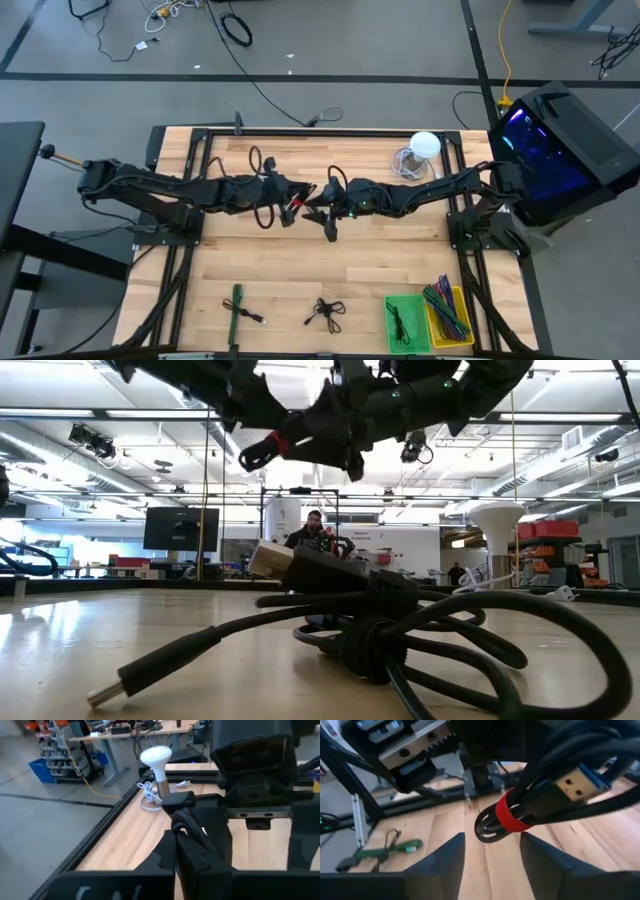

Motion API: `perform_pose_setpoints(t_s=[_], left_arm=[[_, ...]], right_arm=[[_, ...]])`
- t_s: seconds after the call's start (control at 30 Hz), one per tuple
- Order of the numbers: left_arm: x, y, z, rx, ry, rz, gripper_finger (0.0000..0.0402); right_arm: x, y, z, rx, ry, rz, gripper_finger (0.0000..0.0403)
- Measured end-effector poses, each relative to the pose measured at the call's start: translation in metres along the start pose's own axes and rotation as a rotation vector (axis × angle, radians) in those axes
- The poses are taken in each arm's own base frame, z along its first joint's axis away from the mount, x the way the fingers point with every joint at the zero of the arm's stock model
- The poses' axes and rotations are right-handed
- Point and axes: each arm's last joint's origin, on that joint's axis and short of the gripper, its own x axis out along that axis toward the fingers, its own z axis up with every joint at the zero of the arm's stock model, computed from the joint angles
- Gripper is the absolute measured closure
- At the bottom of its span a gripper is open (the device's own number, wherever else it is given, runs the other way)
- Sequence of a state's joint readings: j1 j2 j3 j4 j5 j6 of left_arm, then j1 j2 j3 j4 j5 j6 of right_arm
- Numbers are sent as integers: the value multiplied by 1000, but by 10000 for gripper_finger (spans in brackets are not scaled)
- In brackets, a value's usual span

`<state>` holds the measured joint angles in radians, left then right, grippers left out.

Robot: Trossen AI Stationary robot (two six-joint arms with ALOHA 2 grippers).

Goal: Pick & Place USB Port
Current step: Put the black charger cable into the green basket

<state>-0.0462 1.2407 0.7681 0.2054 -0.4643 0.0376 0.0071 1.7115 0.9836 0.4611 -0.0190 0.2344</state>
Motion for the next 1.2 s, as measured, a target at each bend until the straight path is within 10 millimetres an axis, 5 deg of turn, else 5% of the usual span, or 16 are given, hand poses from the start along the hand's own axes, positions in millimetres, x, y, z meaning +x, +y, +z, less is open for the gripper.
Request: perform_pose_setpoints(t_s=[0.37,0.7,0.87,1.03,1.2], left_arm=[[-9,-3,11,5,-82,15,400],[-13,-12,14,14,-117,-21,401],[-14,-16,19,-9,-171,-44,401],[-13,-17,19,-10,-177,-39,401],[-12,-16,19,11,-173,-27,379]], right_arm=[[-1,-1,16,-6,-166,-2,121],[-2,-2,21,-32,-212,-9,129],[-3,-2,22,-16,-223,-1,194],[-2,-2,21,-20,-218,-2,355],[-2,0,21,-21,-210,6,358]])
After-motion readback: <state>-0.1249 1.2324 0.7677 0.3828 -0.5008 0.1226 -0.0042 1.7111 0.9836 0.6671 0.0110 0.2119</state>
